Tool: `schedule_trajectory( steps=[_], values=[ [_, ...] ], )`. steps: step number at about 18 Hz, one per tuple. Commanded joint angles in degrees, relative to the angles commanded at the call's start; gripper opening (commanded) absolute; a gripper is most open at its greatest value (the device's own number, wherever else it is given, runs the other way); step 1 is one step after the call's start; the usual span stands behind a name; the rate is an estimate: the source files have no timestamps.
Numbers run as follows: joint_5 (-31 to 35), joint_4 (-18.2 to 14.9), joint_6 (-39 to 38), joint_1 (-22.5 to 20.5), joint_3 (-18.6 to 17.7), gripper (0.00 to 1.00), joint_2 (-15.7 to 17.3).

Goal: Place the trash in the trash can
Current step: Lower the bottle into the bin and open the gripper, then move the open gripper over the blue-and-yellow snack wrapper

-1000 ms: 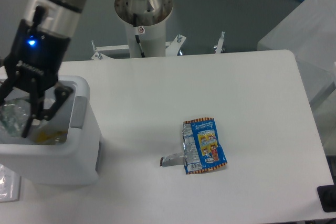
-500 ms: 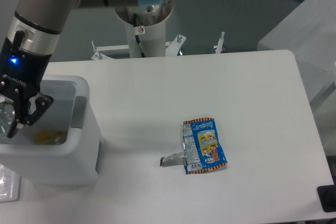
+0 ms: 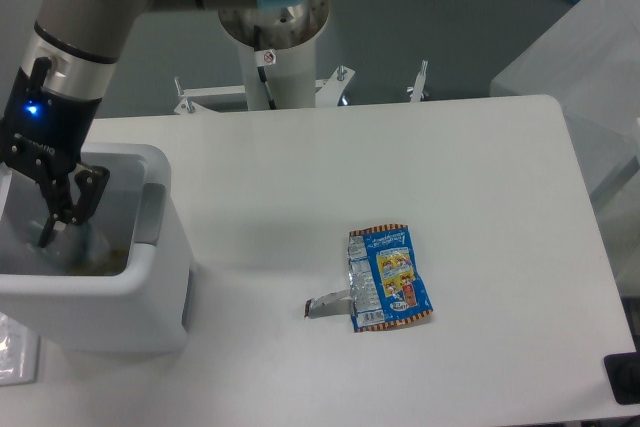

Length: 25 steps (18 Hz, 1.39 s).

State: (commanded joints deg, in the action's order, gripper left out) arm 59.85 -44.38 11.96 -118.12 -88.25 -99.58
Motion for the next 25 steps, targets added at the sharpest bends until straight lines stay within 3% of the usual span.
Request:
schedule_trajectory(
  steps=[2, 6, 10, 13, 16, 19, 25],
  values=[
    [0.18, -0.09, -0.01, -0.96, 0.62, 1.00, 0.09],
    [1.49, -0.18, -0.01, -7.63, 0.71, 1.00, 0.35],
    [7.11, -0.18, 0.70, -13.96, 0.09, 1.00, 0.09],
    [7.38, 0.00, 0.78, -18.45, -2.01, 1.00, -0.18],
    [7.56, 0.09, 1.57, -20.30, -2.19, 1.00, -2.10],
    [10.80, -0.09, 10.78, -22.49, -2.45, 1.00, -2.81],
    [13.01, -0.09, 21.50, -25.31, -3.51, 1.00, -5.88]
  ],
)
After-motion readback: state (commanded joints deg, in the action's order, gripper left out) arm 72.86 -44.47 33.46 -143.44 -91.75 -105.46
